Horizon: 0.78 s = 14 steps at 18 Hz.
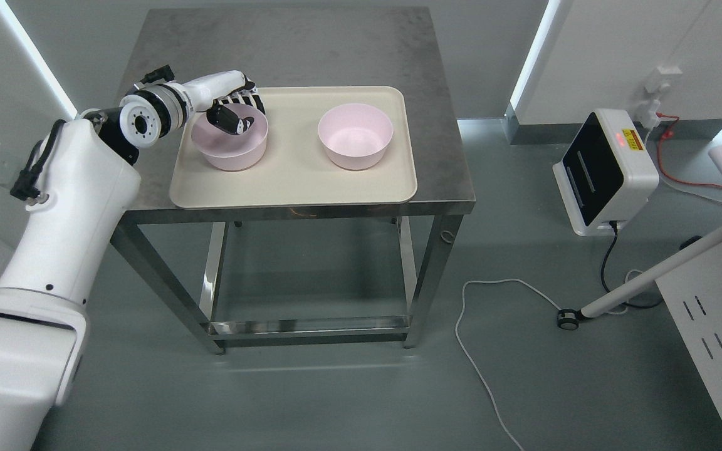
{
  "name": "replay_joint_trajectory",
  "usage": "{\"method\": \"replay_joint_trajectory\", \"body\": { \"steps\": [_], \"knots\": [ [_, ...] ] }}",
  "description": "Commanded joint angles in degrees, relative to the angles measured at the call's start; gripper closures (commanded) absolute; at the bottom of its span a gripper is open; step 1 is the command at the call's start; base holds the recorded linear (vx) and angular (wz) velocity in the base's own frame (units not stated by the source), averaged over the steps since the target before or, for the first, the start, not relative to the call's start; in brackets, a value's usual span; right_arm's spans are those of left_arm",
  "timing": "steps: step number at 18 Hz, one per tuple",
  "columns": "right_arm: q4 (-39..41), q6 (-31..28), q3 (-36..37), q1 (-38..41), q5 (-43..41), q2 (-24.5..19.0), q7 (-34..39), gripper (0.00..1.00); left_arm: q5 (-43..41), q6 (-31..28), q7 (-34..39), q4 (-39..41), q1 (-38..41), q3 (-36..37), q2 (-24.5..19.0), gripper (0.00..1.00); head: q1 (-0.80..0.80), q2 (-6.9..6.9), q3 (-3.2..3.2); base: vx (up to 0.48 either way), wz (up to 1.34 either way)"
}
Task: Stack pink IKEA bowls on left shelf middle
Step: 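Grasp the rim of the pink bowl with the left hand, then lift the pink bowl and move it over the other pink bowl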
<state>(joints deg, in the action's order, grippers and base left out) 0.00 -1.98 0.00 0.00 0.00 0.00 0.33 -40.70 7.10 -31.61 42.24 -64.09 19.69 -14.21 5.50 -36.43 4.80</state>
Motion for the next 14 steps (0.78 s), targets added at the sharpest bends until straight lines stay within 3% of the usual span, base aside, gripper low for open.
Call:
{"method": "replay_joint_trajectory", "body": {
  "steps": [1,7,10,14],
  "knots": [
    [1.93,-0.04,0.62,1.67,0.00,1.00,0.02,0.00,0.18,1.77,-0.12,-0.84,-0.07,-1.75,2.08,0.99,0.00,0.00,0.00,0.000,0.00],
    [1.93,-0.04,0.70,1.67,0.00,1.00,0.02,0.00,0.36,3.62,0.06,-1.20,-1.03,-5.79,2.61,1.00,0.00,0.00,0.00,0.000,0.00],
    [1.93,-0.04,0.62,1.67,0.00,1.00,0.02,0.00,0.71,3.44,-2.13,-1.11,-9.10,-6.33,3.31,1.00,0.00,0.00,0.00,0.000,0.00],
    [1.93,-0.04,0.62,1.67,0.00,1.00,0.02,0.00,0.36,1.96,-8.11,-0.32,-14.65,-5.54,11.65,1.00,0.00,0.00,0.00,0.000,0.00]
  ]
}}
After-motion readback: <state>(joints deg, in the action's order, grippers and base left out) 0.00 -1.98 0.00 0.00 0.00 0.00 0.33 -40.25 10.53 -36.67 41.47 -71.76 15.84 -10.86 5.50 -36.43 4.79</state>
